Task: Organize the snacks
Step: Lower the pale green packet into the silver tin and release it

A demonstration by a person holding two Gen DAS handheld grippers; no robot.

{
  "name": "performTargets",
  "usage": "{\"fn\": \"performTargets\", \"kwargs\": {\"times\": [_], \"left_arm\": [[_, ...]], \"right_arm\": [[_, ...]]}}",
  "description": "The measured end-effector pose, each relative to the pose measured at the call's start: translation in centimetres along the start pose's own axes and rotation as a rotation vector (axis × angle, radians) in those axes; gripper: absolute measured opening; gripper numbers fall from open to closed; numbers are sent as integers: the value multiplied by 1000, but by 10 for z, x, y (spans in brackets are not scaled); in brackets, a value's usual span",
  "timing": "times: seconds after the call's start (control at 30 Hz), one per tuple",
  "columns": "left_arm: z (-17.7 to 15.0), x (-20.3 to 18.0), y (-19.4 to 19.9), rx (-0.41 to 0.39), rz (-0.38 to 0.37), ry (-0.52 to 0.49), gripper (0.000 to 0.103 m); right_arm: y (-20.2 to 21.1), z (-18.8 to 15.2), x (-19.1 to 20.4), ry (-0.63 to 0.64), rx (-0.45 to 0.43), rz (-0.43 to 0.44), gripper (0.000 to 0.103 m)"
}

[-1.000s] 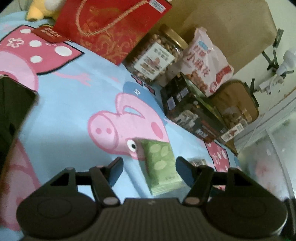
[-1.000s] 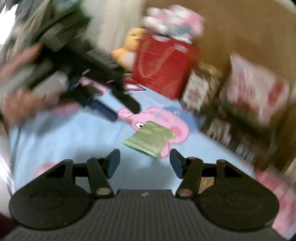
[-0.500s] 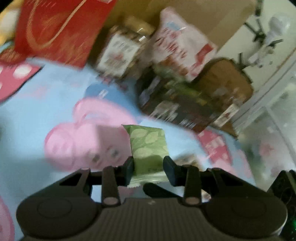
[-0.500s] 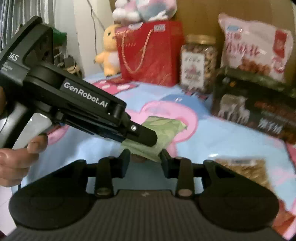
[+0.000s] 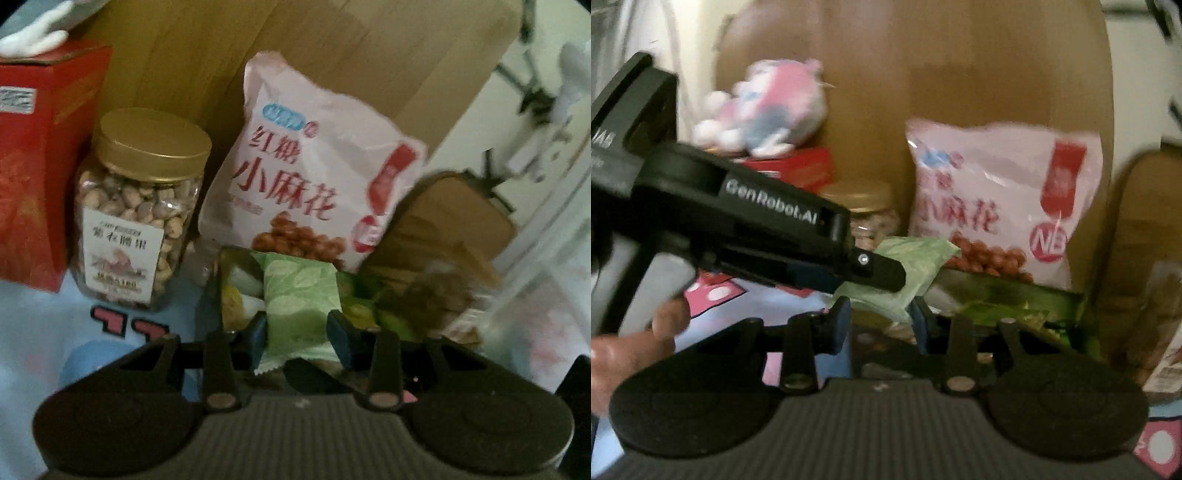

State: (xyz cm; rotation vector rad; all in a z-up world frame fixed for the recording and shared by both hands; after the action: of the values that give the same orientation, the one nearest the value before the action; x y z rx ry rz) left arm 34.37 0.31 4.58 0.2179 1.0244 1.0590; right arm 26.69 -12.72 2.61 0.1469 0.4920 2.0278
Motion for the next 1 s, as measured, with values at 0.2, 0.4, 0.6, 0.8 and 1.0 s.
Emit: {"fn": "performTargets", "kwargs": {"times": [0.2, 0.4, 0.6, 0.8, 1.0], "left_arm": [[2, -1, -25, -36, 113, -52, 44], [-7, -7, 8, -93, 94, -77, 49], [-60, 8, 66, -23, -24, -42, 49], [-134, 25, 77, 29, 68, -80, 49], [-172, 24, 83, 0, 193, -147, 49]], "right_arm": [[-29, -6, -8, -17, 43, 14, 43], [11, -8, -10, -44, -18, -24, 57], [100, -54, -27, -253, -45, 82, 57], [160, -112, -1, -389, -24, 109, 46], [163, -135, 12, -426, 26, 33, 45]]}}
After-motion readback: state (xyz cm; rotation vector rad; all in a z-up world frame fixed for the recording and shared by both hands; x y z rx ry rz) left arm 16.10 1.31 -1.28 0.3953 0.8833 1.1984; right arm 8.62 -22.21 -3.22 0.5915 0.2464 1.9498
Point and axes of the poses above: each gripper's, at about its wrist camera, not at the fingertips, and y roughly against the way its jaws point, x to its left, z to its top, the point moved 1 cm from there along -y, roughly the way its jaws point, and after that the axes turned 13 degrees about y, right-handed, at the moved point
